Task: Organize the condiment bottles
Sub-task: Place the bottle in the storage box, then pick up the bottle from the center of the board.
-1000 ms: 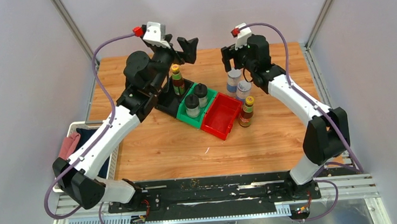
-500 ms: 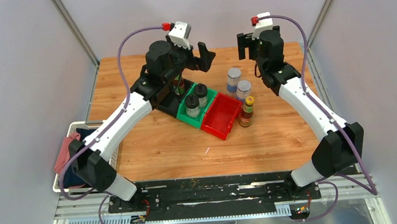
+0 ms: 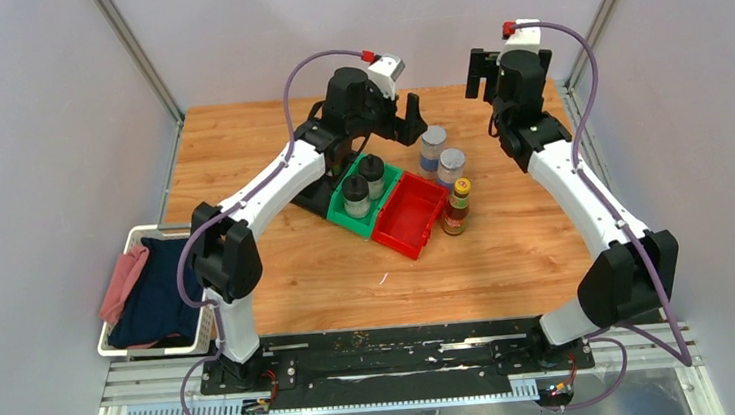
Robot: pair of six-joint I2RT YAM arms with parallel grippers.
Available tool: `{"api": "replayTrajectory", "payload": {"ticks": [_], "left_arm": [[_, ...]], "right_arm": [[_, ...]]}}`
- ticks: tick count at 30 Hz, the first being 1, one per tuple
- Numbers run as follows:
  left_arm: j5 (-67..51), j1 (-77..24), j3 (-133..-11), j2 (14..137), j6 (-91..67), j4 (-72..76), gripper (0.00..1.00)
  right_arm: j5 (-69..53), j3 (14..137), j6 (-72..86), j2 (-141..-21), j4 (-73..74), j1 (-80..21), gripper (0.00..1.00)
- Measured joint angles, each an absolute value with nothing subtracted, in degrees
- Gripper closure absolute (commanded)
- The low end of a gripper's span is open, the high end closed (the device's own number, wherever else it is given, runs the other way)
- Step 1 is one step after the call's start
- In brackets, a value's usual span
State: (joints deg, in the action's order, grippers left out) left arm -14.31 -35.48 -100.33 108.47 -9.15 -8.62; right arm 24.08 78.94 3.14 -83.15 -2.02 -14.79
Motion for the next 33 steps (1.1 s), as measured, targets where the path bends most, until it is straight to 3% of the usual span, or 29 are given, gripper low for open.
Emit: {"api": "replayTrajectory", "payload": {"ticks": [13,17,22,28,33], "left_arm": [[-23.64,-35.48,-99.39,107.7,-8.93,-6.63,0.12],[-30.68,-35.48,-92.03,103.39,-6.63,-5.17,0.17],[-37.8,-36.21,-77.38,93.06,-3.9,0.47,0.13],[-34.3,-42.04,-65.45,82.04,3.64,6.17,0.18],[-30.33,-45.21,-57.49,80.23,9.54,17.41,0.18]], "right_arm": [[22.74,78.54,3.86,-76.47,1.98,-14.79,0.05],[24.12,77.91,3.95,-73.06,1.85,-14.79,0.05],[24.12,77.8,4.36,-72.27,0.82,-14.79,0.05],[22.11,77.08,5.67,-72.9,-0.95,-14.79,0.06],[20.99,74.56,6.44,-72.93,-3.27,-14.79,0.06]]}}
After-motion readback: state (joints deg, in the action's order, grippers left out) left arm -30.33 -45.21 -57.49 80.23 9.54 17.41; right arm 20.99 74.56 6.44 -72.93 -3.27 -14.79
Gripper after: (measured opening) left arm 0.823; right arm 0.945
